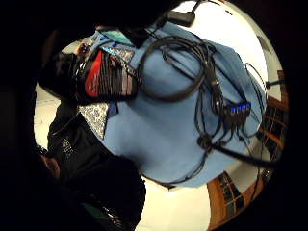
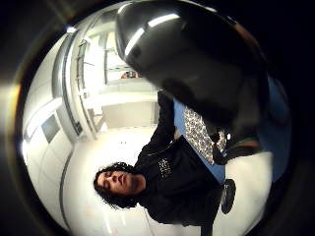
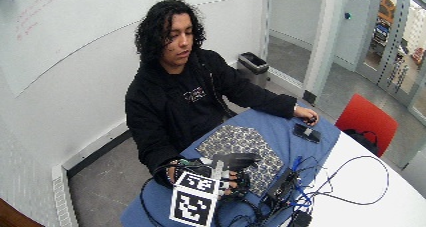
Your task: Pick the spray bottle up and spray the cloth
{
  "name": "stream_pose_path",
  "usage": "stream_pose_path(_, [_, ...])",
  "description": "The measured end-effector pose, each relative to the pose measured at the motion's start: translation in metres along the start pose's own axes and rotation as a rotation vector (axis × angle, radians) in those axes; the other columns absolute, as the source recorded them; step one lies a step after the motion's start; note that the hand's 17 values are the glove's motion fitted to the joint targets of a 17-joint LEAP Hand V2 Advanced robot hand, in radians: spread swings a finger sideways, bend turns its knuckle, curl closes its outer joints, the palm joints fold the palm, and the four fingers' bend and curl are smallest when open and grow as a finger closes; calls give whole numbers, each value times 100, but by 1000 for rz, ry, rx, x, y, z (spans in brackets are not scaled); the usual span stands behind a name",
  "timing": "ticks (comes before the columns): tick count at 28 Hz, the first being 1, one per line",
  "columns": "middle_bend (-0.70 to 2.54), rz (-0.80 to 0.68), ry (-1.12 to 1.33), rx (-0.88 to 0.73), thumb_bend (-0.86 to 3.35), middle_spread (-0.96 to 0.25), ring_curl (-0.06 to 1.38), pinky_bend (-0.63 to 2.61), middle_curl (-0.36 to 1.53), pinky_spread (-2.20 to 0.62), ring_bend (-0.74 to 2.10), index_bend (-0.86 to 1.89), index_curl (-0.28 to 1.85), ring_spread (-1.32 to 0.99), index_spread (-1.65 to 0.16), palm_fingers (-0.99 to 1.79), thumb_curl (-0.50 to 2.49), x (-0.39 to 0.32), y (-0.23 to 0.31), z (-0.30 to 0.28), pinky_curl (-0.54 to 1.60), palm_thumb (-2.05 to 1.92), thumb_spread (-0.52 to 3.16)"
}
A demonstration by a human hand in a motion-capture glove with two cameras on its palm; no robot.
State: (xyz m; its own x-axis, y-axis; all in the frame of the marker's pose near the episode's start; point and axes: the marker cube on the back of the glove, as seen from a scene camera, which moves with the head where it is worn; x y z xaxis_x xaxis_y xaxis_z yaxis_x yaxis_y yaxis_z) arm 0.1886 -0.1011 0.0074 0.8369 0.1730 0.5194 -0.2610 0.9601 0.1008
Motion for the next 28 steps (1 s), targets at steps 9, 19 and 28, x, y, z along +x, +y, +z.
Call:
stream_pose_path(9, [38, -170, -228, 28, 13, -3, 32, 18, 37, 15, 43, 17, 27, -7, -29, 87, 33, 5, -25, 10, 30, 82, 116])
stream_pose_path(19, [55, -350, -543, 43, 8, -7, 36, 9, 45, 7, 42, 28, 37, -13, -25, 118, 37, 1, -49, 29, 26, 88, 107])
stream_pose_path(28, [59, -422, -628, 105, 6, -12, 45, 43, 51, -20, 65, 20, 41, -18, -25, 145, 41, -3, -63, 38, 38, 92, 111])
